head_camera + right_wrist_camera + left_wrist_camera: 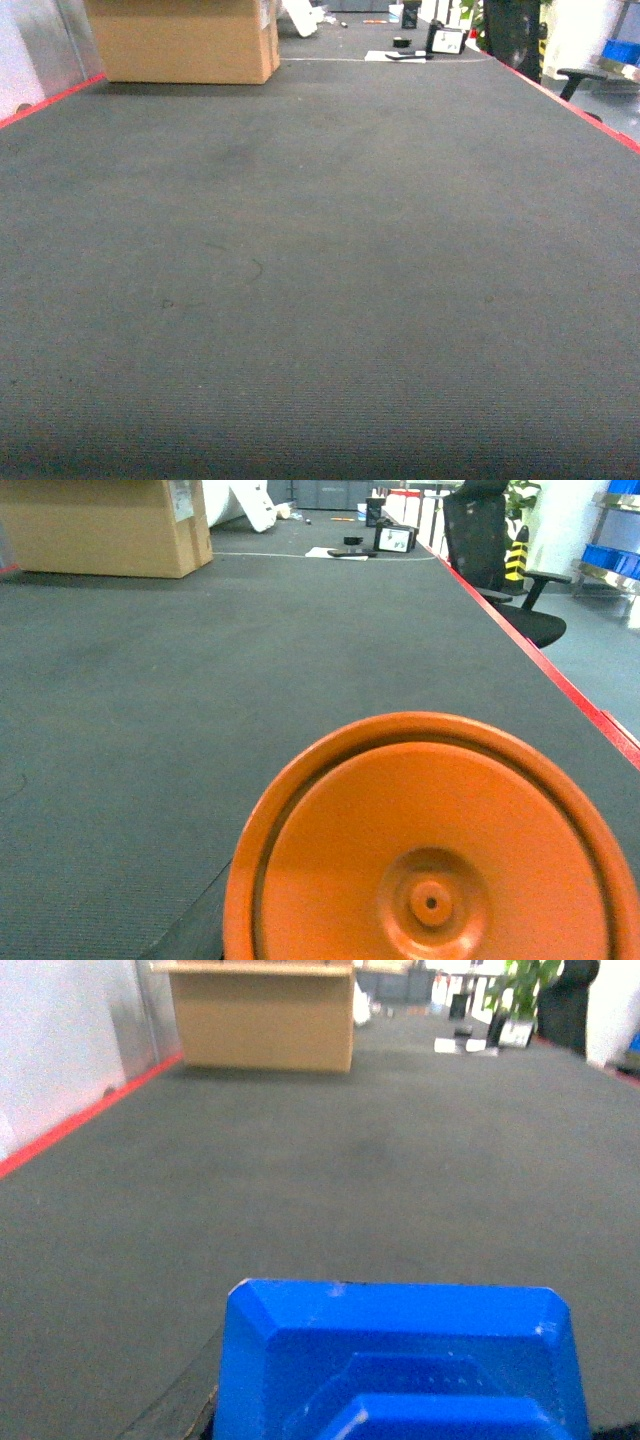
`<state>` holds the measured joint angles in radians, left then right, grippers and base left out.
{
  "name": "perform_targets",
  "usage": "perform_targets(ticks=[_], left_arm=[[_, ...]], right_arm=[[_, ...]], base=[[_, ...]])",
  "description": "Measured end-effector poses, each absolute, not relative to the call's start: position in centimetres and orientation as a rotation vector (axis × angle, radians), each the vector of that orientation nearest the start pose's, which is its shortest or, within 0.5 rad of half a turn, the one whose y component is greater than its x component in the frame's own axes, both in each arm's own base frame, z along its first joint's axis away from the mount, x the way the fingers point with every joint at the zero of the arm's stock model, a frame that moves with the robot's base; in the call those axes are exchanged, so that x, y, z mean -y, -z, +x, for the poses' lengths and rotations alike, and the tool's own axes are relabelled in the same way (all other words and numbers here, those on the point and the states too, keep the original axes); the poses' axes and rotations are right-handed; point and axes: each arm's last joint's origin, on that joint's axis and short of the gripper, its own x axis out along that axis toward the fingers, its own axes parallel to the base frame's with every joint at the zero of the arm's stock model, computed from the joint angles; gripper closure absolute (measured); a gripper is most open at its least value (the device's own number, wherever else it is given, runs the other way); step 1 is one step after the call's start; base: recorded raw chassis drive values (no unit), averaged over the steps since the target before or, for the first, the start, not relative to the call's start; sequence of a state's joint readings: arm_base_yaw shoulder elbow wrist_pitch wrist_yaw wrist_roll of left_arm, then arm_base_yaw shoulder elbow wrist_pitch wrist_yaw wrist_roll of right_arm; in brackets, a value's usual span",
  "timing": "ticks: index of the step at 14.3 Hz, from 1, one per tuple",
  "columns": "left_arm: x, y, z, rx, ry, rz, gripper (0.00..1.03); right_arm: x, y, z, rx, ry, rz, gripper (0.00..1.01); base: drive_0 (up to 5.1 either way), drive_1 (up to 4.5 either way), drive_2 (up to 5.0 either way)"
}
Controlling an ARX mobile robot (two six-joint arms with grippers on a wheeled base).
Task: Sort blue parts and orange caps into right shelf containers
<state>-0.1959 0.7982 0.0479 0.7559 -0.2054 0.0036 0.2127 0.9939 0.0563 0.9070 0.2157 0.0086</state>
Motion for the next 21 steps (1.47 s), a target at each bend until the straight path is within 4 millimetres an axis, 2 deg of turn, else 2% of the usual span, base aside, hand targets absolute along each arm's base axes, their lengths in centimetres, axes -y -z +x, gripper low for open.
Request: perform_targets(ticks=[2, 5, 7, 9, 18, 20, 21], left_arm=[[1.7, -16.2, 14.2, -0.032, 0.000, 0.008, 0.59], [0.5, -16.8, 13.1, -0.002, 0.013, 0.004, 0.59], [-0.1, -17.0, 12.6, 0.007, -0.011, 0.002, 0.59], [0.0, -17.1, 11.9, 0.012, 0.001, 0.002, 0.59], [0.0, -17.1, 10.8, 0.014, 0.001, 0.002, 0.59], [0.0, -16.5, 9.8, -0.030, -0.001, 0.002, 0.59], [0.0, -17.0, 9.7, 0.023, 0.001, 0.002, 0.59]], right_arm=[[-1.9, -16.3, 15.1, -0.016, 0.007, 0.005, 0.56], [-1.1, -16.5, 13.9, -0.006, 0.005, 0.006, 0.56], [0.1, -16.7, 13.3, -0.002, 0.019, 0.007, 0.56], [0.1, -17.0, 12.4, 0.007, 0.007, 0.007, 0.56], [0.1, -17.1, 11.1, 0.012, 0.007, 0.007, 0.56], [0.1, -17.0, 10.9, 0.011, 0.007, 0.007, 0.56], [0.1, -17.0, 10.8, 0.009, 0.007, 0.006, 0.56]], base=[[0.0, 0.00, 0.0], [0.0, 0.00, 0.0], [0.0, 0.00, 0.0], [0.0, 0.00, 0.0], [0.0, 0.00, 0.0], [0.0, 0.00, 0.0], [0.0, 0.00, 0.0]])
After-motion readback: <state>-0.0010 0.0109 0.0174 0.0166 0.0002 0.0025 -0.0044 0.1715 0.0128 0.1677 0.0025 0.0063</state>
